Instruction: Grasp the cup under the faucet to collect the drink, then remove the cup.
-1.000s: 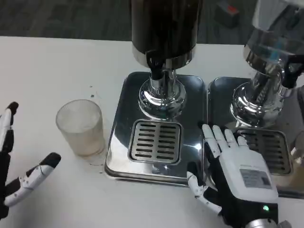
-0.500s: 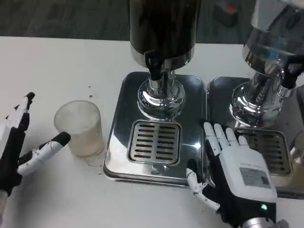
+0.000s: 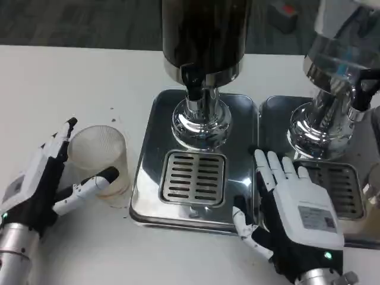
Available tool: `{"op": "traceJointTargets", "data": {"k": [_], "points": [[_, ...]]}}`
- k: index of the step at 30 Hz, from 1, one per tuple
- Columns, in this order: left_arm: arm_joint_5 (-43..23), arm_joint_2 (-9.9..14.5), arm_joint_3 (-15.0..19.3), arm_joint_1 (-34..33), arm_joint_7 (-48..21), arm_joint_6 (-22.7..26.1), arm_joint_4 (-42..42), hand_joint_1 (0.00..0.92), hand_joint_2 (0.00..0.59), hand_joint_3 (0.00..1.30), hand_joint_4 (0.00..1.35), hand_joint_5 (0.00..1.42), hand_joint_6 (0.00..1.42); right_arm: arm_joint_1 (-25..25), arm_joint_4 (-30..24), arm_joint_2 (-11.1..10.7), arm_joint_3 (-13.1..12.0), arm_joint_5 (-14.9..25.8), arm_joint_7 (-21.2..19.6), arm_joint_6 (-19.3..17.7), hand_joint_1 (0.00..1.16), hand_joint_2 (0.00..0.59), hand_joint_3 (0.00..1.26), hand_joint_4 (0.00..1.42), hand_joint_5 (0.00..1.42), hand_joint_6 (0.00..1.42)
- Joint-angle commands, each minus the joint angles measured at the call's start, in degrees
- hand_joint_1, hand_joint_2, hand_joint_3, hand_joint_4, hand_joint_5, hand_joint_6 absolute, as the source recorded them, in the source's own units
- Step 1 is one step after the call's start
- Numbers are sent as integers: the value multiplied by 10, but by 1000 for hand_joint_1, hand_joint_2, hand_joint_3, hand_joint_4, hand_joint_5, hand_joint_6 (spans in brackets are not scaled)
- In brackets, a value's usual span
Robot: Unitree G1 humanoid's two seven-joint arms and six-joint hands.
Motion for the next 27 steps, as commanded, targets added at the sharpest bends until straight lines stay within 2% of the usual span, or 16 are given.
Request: {"op": "traceJointTargets", "data": {"k": [1,5,14,16,21,23,25,27], "points": [[7,-12,-14,-19,10,7,17,124,17,0,0,31,0,-1,4,3,-1,2,-6,4,275,534,13,0,0,0],[4,-22,-17,-26,15,7,26,150,26,0,0,94,17,-1,3,3,-1,1,-5,6,277,536,14,0,0,0],[-13,-28,-10,-30,13,-15,42,207,45,6,0,277,254,4,-1,6,3,-2,-5,13,279,537,14,0,0,0],[-13,-27,-13,-30,20,-21,43,213,53,59,55,339,384,5,-2,6,4,-2,-6,14,289,530,24,0,0,0],[-8,-26,-19,-31,36,-25,44,231,58,176,185,466,570,5,-4,7,5,-4,-7,16,295,529,24,0,0,0],[-5,-26,-23,-32,41,-23,44,235,61,234,259,556,685,6,-4,7,5,-4,-8,16,297,529,24,0,0,0],[-1,-25,-27,-33,51,-21,45,239,65,368,406,716,819,6,-4,8,5,-4,-8,16,298,529,27,0,0,0],[1,-24,-30,-33,57,-20,46,239,70,442,489,791,880,6,-4,8,5,-3,-8,17,302,529,40,0,0,0]]}}
